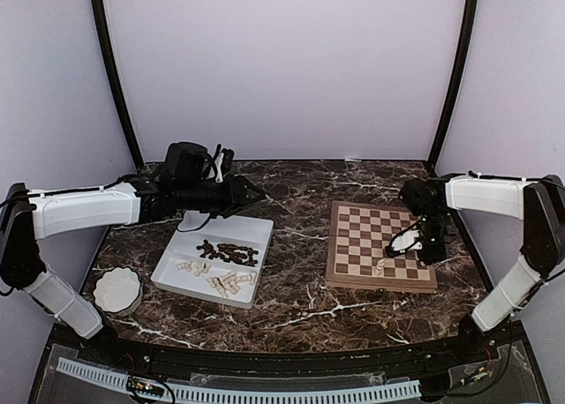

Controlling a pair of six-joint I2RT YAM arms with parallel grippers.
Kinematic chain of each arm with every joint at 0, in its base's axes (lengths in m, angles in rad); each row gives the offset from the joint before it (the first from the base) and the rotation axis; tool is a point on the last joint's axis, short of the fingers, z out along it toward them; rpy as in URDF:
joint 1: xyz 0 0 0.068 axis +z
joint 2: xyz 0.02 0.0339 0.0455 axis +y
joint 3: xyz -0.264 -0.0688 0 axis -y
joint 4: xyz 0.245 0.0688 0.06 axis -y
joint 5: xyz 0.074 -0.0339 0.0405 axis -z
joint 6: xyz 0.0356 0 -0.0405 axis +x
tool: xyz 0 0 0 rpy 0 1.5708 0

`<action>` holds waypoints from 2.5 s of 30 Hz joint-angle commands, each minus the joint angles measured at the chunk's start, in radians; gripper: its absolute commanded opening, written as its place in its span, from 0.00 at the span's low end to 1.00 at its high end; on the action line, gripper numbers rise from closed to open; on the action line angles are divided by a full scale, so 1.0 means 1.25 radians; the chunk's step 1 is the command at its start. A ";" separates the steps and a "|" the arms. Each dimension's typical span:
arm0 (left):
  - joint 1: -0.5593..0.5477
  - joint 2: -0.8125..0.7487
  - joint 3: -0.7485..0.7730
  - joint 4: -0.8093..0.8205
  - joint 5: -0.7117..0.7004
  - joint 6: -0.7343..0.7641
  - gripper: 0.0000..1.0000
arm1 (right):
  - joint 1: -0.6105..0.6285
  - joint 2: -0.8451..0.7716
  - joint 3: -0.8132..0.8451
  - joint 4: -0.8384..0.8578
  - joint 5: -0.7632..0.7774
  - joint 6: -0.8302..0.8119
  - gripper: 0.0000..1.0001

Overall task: Set up the chess pieces on the board
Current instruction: Place the rook at h2, then pick up the pawn from the storage box.

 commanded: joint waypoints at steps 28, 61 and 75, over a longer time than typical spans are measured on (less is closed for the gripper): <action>0.003 -0.030 -0.037 0.035 0.016 -0.021 0.47 | -0.004 0.012 0.018 -0.026 -0.042 0.023 0.20; 0.154 -0.053 -0.053 -0.636 -0.358 0.187 0.42 | -0.109 -0.117 0.144 0.069 -0.708 0.278 0.31; 0.173 0.077 -0.026 -0.628 -0.283 0.230 0.30 | -0.109 -0.130 0.110 0.102 -0.718 0.298 0.30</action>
